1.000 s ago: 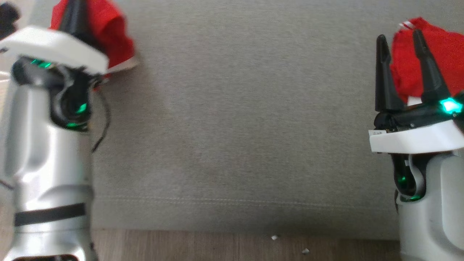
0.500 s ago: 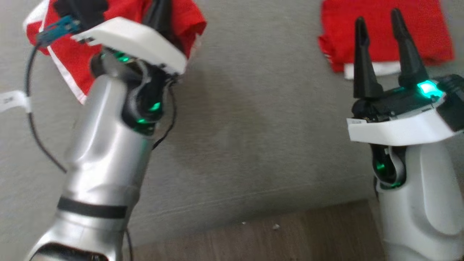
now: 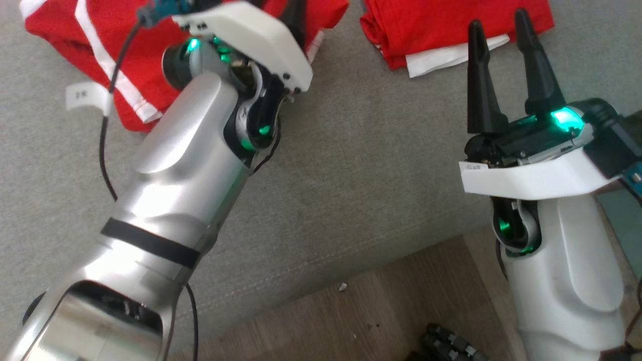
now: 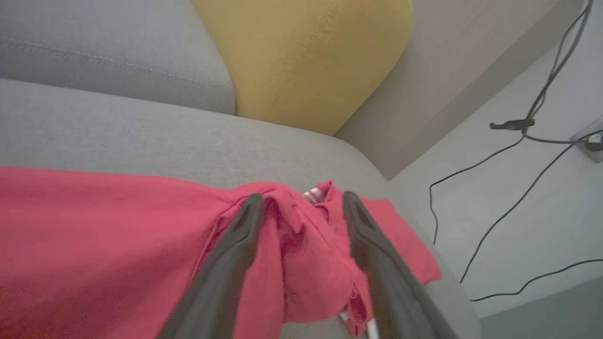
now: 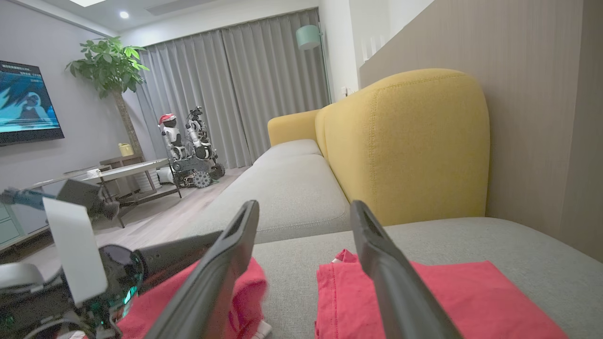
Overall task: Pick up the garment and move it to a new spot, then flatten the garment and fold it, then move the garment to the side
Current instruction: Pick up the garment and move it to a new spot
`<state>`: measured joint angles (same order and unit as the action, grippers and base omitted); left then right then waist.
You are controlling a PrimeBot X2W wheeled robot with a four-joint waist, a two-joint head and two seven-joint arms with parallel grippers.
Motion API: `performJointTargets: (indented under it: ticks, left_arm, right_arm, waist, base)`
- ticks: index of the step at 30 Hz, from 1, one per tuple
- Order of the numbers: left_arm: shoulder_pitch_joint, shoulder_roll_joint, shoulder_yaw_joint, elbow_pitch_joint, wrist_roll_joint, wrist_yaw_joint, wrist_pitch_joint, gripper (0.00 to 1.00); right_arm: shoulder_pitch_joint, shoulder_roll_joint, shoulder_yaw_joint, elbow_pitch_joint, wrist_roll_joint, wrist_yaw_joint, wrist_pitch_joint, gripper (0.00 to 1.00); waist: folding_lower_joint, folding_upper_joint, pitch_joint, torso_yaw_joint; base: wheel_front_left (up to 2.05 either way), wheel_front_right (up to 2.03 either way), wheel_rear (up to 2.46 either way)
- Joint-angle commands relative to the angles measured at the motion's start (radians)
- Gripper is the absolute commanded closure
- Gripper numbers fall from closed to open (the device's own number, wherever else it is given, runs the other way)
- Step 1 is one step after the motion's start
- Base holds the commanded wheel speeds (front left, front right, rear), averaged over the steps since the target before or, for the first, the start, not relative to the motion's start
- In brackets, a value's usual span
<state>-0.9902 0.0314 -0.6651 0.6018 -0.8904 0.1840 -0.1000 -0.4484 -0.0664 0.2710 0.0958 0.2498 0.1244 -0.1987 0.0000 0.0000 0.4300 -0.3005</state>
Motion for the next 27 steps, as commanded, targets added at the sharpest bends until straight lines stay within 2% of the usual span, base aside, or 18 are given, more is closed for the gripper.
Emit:
performJointTargets:
  ticks: [1,8,13,20,25,27]
  left_arm:
    - [-0.043,0.019,0.016,-0.013,0.008,-0.007,-0.019,0.00]
    - [-0.040,0.028,0.012,0.079,0.008,-0.051,-0.115,0.00]
    - [0.019,0.086,0.057,0.041,0.045,-0.065,-0.157,0.00]
    - [0.279,0.178,0.211,-0.198,0.181,-0.046,-0.161,0.00]
    - [0.522,0.188,0.324,-0.389,0.319,-0.084,-0.162,0.00]
    - [0.608,0.172,0.363,-0.446,0.383,-0.095,-0.162,0.00]
  right_arm:
    - [-0.024,0.016,0.021,-0.029,0.007,0.006,-0.010,0.00]
    - [-0.021,0.016,0.002,-0.013,-0.016,0.006,-0.011,0.00]
    - [-0.001,0.016,-0.025,-0.010,-0.040,0.006,0.005,0.00]
    - [0.054,-0.003,-0.063,-0.005,-0.065,0.006,0.028,0.00]
    - [0.099,-0.017,-0.074,0.003,-0.070,0.006,0.035,0.00]
    - [0.115,-0.020,-0.075,0.007,-0.070,0.006,0.037,0.00]
  waist:
    - [0.0000,0.0000,0.004,-0.001]
    - [0.0000,0.0000,-0.029,0.077]
    - [0.0000,0.0000,-0.081,0.172]
    - [0.0000,0.0000,-0.147,0.284]
    - [0.0000,0.0000,-0.189,0.339]
    - [0.0000,0.0000,-0.202,0.353]
  base:
    - [0.00,0.00,0.00]
    - [0.00,0.00,0.00]
    - [0.00,0.00,0.00]
    - [0.00,0.00,0.00]
    - [0.00,0.00,0.00]
    - [0.00,0.00,0.00]
